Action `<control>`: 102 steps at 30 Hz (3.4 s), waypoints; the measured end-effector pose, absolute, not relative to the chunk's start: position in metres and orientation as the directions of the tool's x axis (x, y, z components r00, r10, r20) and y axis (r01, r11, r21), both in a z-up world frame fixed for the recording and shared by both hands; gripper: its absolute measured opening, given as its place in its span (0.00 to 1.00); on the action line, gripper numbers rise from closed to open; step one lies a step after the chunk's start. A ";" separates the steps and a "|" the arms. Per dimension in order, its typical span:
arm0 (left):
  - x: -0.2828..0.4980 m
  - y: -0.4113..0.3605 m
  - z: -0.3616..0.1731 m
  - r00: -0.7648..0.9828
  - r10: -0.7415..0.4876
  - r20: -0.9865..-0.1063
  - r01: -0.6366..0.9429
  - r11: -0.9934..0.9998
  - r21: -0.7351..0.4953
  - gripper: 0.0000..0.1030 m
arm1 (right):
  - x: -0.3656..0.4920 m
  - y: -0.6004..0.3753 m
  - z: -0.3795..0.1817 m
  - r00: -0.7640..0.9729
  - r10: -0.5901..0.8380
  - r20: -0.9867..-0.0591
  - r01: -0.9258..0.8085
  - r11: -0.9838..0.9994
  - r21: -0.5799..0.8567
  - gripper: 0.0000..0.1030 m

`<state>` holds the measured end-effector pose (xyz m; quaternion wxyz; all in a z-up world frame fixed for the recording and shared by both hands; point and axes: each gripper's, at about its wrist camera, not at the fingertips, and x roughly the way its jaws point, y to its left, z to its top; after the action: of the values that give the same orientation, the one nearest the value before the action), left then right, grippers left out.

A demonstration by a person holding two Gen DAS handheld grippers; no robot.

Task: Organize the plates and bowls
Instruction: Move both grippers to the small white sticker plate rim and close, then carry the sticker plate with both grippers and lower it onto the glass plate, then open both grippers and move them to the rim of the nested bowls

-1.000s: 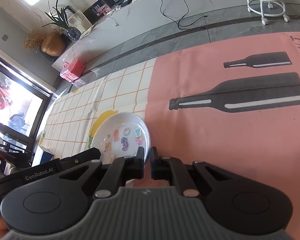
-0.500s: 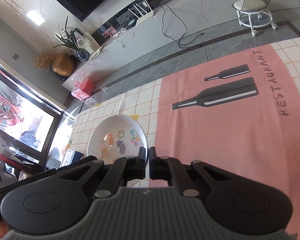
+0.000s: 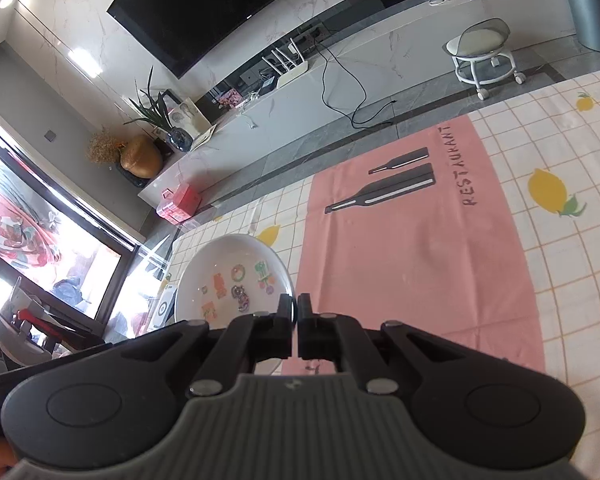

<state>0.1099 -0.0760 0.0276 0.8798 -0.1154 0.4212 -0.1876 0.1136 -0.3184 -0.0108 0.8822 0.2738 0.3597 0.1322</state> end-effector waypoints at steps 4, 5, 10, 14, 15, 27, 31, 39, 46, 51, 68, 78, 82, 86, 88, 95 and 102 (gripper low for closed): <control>0.085 -0.096 0.016 0.549 -0.469 -0.692 0.255 0.883 -0.395 0.04 | 0.076 -0.346 -0.019 0.716 0.414 -0.562 0.008 0.801 0.599 0.00; 0.079 -0.101 0.011 0.539 -0.479 -0.693 0.259 0.877 -0.405 0.04 | 0.066 -0.354 -0.022 0.717 0.407 -0.566 0.026 0.796 0.605 0.00; 0.058 -0.125 -0.022 0.484 -0.501 -0.718 0.272 0.865 -0.421 0.04 | 0.026 -0.384 -0.046 0.717 0.369 -0.591 0.100 0.785 0.612 0.00; 0.049 -0.133 -0.048 0.438 -0.527 -0.728 0.255 0.850 -0.461 0.04 | 0.004 -0.402 -0.068 0.712 0.346 -0.611 0.161 0.767 0.621 0.01; 0.047 -0.135 -0.055 0.429 -0.526 -0.734 0.247 0.850 -0.465 0.04 | 0.000 -0.405 -0.073 0.711 0.338 -0.616 0.175 0.764 0.621 0.01; 0.043 -0.145 -0.093 0.379 -0.490 -0.785 0.185 0.871 -0.454 0.04 | -0.009 -0.410 -0.115 0.694 0.292 -0.659 0.258 0.753 0.606 0.02; 0.045 -0.145 -0.100 0.365 -0.476 -0.800 0.171 0.879 -0.446 0.04 | -0.006 -0.408 -0.120 0.683 0.292 -0.670 0.261 0.759 0.597 0.02; 0.046 -0.146 -0.107 0.348 -0.468 -0.812 0.155 0.883 -0.442 0.04 | -0.002 -0.406 -0.125 0.667 0.281 -0.690 0.261 0.780 0.569 0.02; 0.049 -0.147 -0.107 0.352 -0.458 -0.816 0.148 0.889 -0.434 0.04 | 0.005 -0.403 -0.129 0.662 0.277 -0.697 0.259 0.788 0.559 0.01; 0.049 -0.151 -0.106 0.358 -0.448 -0.819 0.160 0.894 -0.419 0.06 | 0.010 -0.397 -0.129 0.651 0.243 -0.719 0.253 0.824 0.507 0.01; 0.046 -0.152 -0.097 0.408 -0.405 -0.818 0.163 0.914 -0.372 0.31 | 0.008 -0.386 -0.121 0.665 0.176 -0.726 0.206 0.891 0.404 0.08; 0.032 -0.146 -0.062 0.441 -0.407 -0.800 0.224 0.913 -0.341 0.33 | -0.002 -0.375 -0.091 0.713 0.147 -0.685 0.153 0.921 0.357 0.37; 0.020 -0.134 -0.034 0.496 -0.397 -0.773 0.261 0.917 -0.303 0.39 | -0.006 -0.367 -0.073 0.739 0.153 -0.656 0.127 0.925 0.358 0.41; 0.013 -0.108 -0.004 0.581 -0.366 -0.727 0.244 0.930 -0.274 0.49 | -0.005 -0.349 -0.053 0.753 0.177 -0.633 0.084 0.930 0.359 0.49; 0.010 -0.092 0.009 0.628 -0.351 -0.695 0.229 0.936 -0.267 0.56 | -0.003 -0.336 -0.043 0.757 0.186 -0.626 0.059 0.935 0.349 0.57; 0.008 -0.031 0.034 0.699 -0.232 -0.677 0.111 0.970 -0.218 0.61 | 0.008 -0.292 -0.026 0.733 0.285 -0.617 -0.039 0.924 0.381 0.67; 0.008 0.023 0.021 0.664 -0.184 -0.724 0.022 0.974 -0.228 0.75 | 0.019 -0.242 -0.028 0.674 0.358 -0.646 -0.126 0.918 0.377 0.80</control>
<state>0.0080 0.0229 0.0208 0.9068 -0.1000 0.4057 -0.0569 0.0185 -0.2424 -0.0278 0.9020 0.1522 0.3810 0.1342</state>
